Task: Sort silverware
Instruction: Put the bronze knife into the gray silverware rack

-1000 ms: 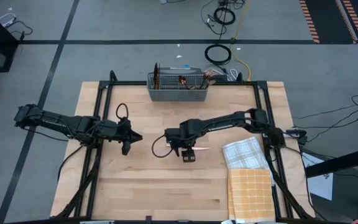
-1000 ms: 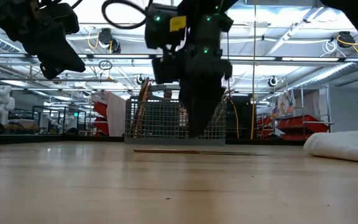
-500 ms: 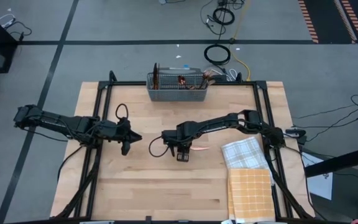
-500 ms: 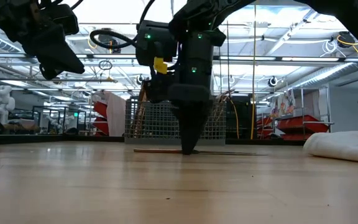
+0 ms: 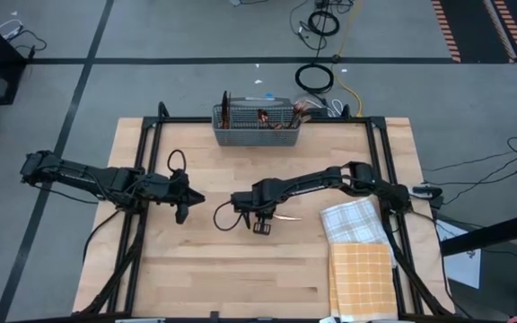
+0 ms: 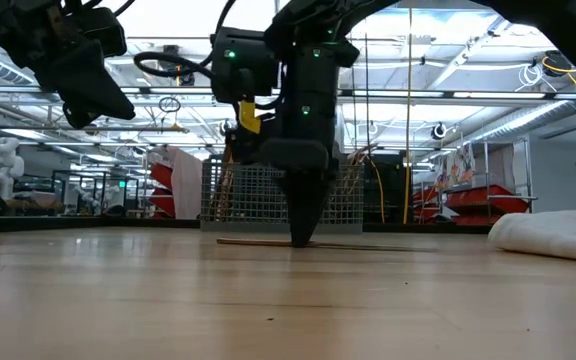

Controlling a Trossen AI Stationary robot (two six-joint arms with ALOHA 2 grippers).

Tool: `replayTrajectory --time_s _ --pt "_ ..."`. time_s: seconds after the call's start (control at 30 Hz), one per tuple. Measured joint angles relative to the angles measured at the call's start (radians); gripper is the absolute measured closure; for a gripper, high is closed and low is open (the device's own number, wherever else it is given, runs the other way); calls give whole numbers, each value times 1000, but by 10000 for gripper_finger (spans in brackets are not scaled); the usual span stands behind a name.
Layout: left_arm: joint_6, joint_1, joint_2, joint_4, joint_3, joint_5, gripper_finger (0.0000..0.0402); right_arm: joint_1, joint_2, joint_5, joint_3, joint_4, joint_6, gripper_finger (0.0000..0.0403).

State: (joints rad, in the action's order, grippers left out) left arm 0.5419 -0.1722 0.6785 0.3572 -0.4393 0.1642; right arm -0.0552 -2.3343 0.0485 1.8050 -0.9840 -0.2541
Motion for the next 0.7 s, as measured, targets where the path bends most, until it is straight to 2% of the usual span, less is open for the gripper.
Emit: replayTrajectory --time_s 0.37,0.7 --pt "-4 0 0 3 0 -11 349 -15 -2 8 139 -73 -30 403" --pt "-5 0 0 5 0 -12 349 -3 0 134 275 -207 53 403"
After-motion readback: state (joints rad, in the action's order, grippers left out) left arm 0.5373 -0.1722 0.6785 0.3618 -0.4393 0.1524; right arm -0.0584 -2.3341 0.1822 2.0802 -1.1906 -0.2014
